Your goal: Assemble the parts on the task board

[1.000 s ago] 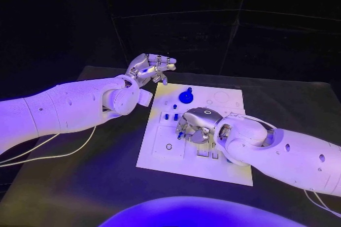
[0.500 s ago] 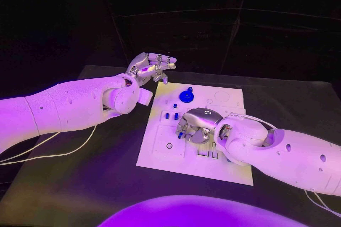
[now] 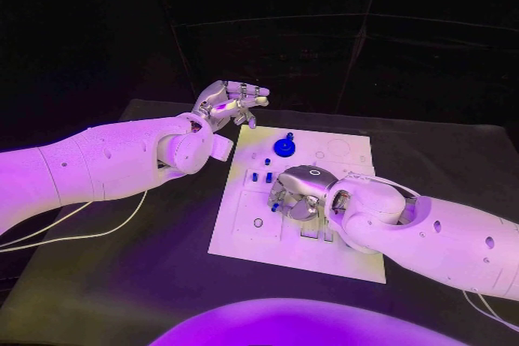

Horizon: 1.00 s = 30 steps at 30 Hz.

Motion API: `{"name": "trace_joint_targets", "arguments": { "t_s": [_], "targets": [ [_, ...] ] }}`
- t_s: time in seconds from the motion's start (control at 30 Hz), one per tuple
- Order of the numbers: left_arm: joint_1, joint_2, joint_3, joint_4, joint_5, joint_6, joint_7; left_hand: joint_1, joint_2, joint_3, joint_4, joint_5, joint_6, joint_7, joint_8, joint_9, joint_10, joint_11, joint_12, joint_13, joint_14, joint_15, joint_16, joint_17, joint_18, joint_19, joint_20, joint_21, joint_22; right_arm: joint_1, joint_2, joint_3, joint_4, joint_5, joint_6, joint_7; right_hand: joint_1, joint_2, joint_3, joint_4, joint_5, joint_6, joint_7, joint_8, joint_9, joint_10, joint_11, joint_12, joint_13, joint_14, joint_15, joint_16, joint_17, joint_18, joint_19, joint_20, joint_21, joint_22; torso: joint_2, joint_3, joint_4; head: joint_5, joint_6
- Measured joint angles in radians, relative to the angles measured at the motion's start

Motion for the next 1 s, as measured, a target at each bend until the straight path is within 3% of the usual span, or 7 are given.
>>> {"name": "trace_joint_targets", "arguments": {
  "t_s": [0.43, 0.6, 0.67, 1.0],
  "targets": [
    [0.000, -0.002, 0.000, 0.002, 0.000, 0.002, -0.002, 0.000, 0.000, 0.000, 0.000, 0.000, 0.000, 0.000, 0.000, 0.000, 0.000, 0.000, 0.000, 0.000, 0.000, 0.000, 0.000, 0.000, 0.000, 0.000, 0.000, 0.000, -0.001, 0.001, 0.013, 0.001, 0.001, -0.032, 0.023, -0.030, -0.027, -0.016, -0.005, 0.005, 0.010, -0.003, 0.002, -0.012, -0.001, 0.000, 0.000, -0.012, -0.006, 0.000, 0.000, 0.000, -0.004, 0.000, 0.000, 0.000, 0.000, -0.006, 0.001, -0.0002, 0.0005, 0.002, -0.003],
    [0.000, -0.002, 0.000, 0.002, 0.000, 0.004, -0.004, 0.000, 0.000, 0.000, 0.000, 0.000, -0.004, 0.004, 0.000, 0.000, -0.002, 0.002, 0.002, 0.000, 0.000, 0.000, 0.000, -0.001, 0.000, 0.000, 0.000, 0.000, -0.001, 0.000, 0.013, -0.001, -0.001, -0.036, 0.025, -0.034, -0.056, -0.035, -0.020, 0.011, 0.022, -0.032, 0.018, -0.035, -0.005, -0.037, 0.018, -0.036, -0.020, 0.000, 0.000, 0.000, -0.013, 0.000, -0.006, 0.006, -0.006, -0.018, 0.001, -0.0003, 0.0005, 0.003, -0.005],
    [0.000, -0.002, 0.000, 0.002, 0.000, 0.004, -0.004, 0.000, 0.000, 0.000, 0.000, 0.000, -0.004, 0.004, 0.000, -0.001, -0.004, 0.004, 0.004, 0.000, 0.000, 0.000, 0.000, -0.001, 0.000, -0.003, 0.003, 0.000, -0.001, 0.000, 0.013, -0.001, -0.002, -0.037, 0.025, -0.035, -0.069, -0.048, -0.028, 0.014, 0.027, -0.051, 0.025, -0.045, -0.005, -0.058, 0.029, -0.049, -0.027, 0.002, 0.009, -0.009, -0.023, 0.000, -0.013, 0.013, -0.015, -0.030, 0.001, -0.0003, 0.0005, 0.003, -0.006],
    [0.000, -0.002, 0.000, 0.001, 0.000, 0.006, -0.006, 0.000, 0.000, 0.000, 0.000, 0.000, -0.004, 0.004, 0.000, -0.001, -0.004, 0.004, 0.004, 0.000, 0.000, 0.000, 0.000, -0.001, 0.000, -0.003, 0.003, 0.000, -0.001, 0.000, -0.005, -0.001, 0.011, -0.031, -0.005, -0.024, -0.089, -0.068, -0.067, 0.019, 0.056, -0.083, 0.039, -0.049, -0.005, -0.114, 0.044, -0.062, -0.036, 0.002, 0.024, -0.021, -0.048, 0.000, -0.025, 0.025, -0.035, -0.061, 0.000, 0.0001, 0.0005, 0.004, -0.007]
  ]
}}
